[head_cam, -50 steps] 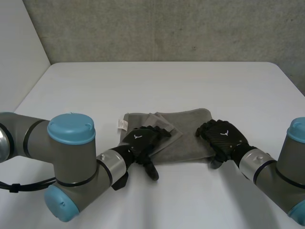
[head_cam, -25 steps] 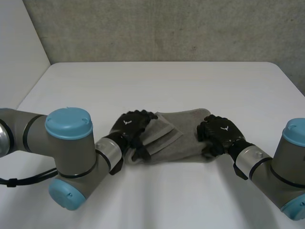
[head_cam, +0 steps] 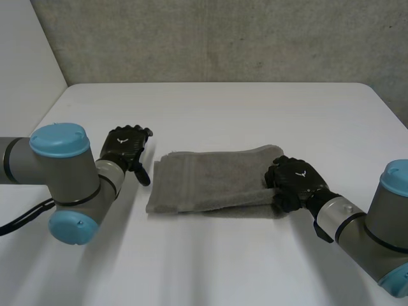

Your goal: Fold the towel.

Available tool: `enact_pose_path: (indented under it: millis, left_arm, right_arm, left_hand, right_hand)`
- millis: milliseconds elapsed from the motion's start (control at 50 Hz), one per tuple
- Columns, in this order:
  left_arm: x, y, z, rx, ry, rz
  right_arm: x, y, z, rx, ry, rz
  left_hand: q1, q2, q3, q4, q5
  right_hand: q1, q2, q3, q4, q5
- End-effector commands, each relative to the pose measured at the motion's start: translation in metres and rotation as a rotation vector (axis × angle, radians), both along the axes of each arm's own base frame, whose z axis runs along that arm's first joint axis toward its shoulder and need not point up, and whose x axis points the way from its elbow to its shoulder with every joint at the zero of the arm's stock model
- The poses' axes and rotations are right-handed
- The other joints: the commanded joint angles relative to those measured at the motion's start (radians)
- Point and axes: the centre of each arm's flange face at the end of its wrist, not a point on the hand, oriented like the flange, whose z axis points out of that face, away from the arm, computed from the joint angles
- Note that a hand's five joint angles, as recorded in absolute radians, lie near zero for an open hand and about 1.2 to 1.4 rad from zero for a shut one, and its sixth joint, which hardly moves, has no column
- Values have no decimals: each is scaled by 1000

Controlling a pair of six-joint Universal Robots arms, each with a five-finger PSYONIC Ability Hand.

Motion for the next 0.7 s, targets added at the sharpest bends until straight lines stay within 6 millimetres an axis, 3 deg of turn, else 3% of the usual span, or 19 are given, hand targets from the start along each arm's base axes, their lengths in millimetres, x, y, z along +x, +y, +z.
enact_pose_path:
  millis: [20, 180, 360, 380, 400, 500, 700]
  left_arm:
    - [-3, 11, 1, 14, 5, -21]
    - [-15, 27, 3, 12, 4, -68]
    - [-11, 32, 11, 1, 10, -65]
    - [-11, 32, 11, 1, 10, -65]
    - [-10, 32, 12, -1, 12, -63]
    - [-11, 33, 15, -10, 16, -64]
    - [-10, 37, 18, -13, 17, -67]
  right_arm:
    - [-4, 5, 2, 2, 2, -8]
    - [-6, 16, 9, -13, 1, 1]
    - [-18, 30, 11, -43, 76, 27]
    - [-26, 28, 10, -43, 93, 1]
    - [-31, 26, 10, -44, 103, -15]
    - [-43, 22, 8, -38, 112, -53]
    - [-47, 24, 3, -17, 106, -71]
  left_hand:
    - [-116, -64, -43, -50, -53]
    - [-116, -64, -43, -50, -53]
    - [-116, -64, -43, -50, -53]
    - [-116, -64, -43, -50, -53]
    - [-116, -64, -43, -50, -53]
    - [-116, -64, -43, -50, -53]
    - [-116, -64, -43, -50, -53]
  right_hand:
    - [94, 106, -7, -60, 74]
    - [94, 106, -7, -60, 74]
    - [60, 72, -7, -60, 40]
    - [-437, -425, -7, -60, -457]
    - [-761, -750, -7, -60, -781]
    - [-741, -730, -7, -60, -761]
    - [-627, -615, -7, -60, -647]
